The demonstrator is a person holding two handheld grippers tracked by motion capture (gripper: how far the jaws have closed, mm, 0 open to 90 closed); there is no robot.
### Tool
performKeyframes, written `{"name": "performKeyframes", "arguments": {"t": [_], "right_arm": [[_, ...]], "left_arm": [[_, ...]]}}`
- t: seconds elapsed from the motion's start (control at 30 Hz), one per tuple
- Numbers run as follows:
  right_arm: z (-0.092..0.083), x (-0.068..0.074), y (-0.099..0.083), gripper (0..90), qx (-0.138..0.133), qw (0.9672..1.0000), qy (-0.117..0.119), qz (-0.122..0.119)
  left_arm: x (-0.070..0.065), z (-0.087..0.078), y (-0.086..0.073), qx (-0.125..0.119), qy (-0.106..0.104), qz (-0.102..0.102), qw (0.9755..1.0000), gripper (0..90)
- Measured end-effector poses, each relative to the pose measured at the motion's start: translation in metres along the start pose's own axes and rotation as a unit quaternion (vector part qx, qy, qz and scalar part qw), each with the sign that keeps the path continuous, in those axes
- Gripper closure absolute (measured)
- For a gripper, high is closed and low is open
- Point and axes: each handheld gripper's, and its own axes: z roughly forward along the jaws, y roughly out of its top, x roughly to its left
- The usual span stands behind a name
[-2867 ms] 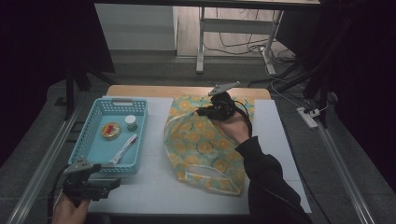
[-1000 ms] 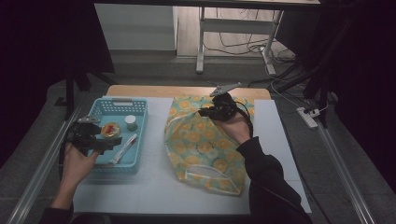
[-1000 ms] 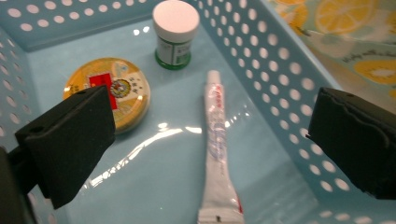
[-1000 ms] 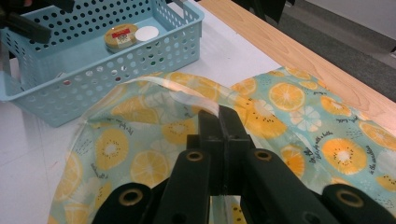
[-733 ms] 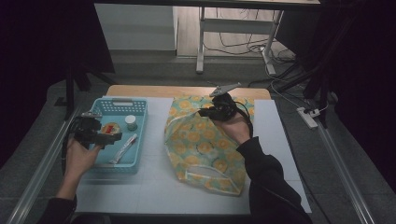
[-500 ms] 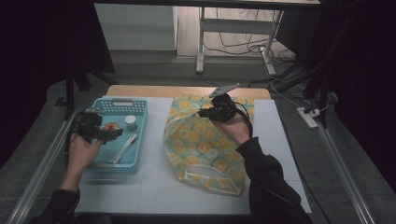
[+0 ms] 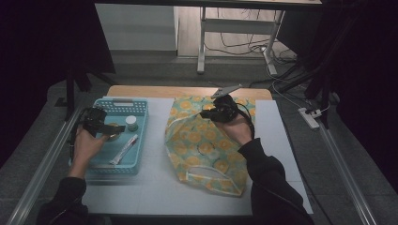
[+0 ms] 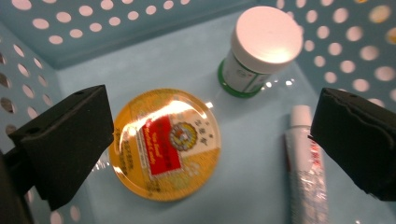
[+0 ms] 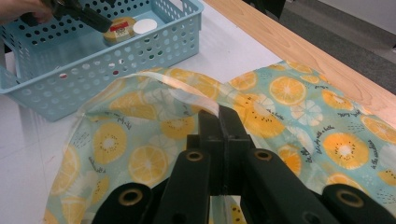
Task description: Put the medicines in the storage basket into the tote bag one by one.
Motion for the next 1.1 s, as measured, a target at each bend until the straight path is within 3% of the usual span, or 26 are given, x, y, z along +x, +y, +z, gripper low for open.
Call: {"name": "performKeyframes", "arguments": {"t": [0.17,0.57,0.7,0.9,1.0,1.1], "right_arm": [[0.0,0.0,0.0,90.0,0.0,1.0,0.0,0.0],[-0.001,-0.001,-0.002,90.0,0.001,1.0,-0.002,0.0],[0.0,0.0,-0.003,90.0,0.002,1.0,0.0,-0.001],[0.001,0.0,-0.004,90.0,0.003,1.0,0.0,-0.001],[0.001,0.0,-0.004,90.0,0.004,1.0,0.0,0.0],[0.001,-0.001,-0.005,90.0,0.004,1.0,0.0,0.0]], "left_arm": [[0.003,0.009,0.004,0.015,0.007,0.014,0.9998,0.0],[0.01,0.025,0.004,0.043,0.009,0.016,0.9989,0.0],[0.01,0.028,0.004,0.05,0.016,0.028,0.9982,0.0],[0.008,0.037,0.004,0.079,0.021,0.036,0.996,0.0],[0.008,0.038,0.004,0.085,0.021,0.033,0.9956,0.0],[0.007,0.038,0.003,0.093,0.007,0.021,0.9954,0.0]]}}
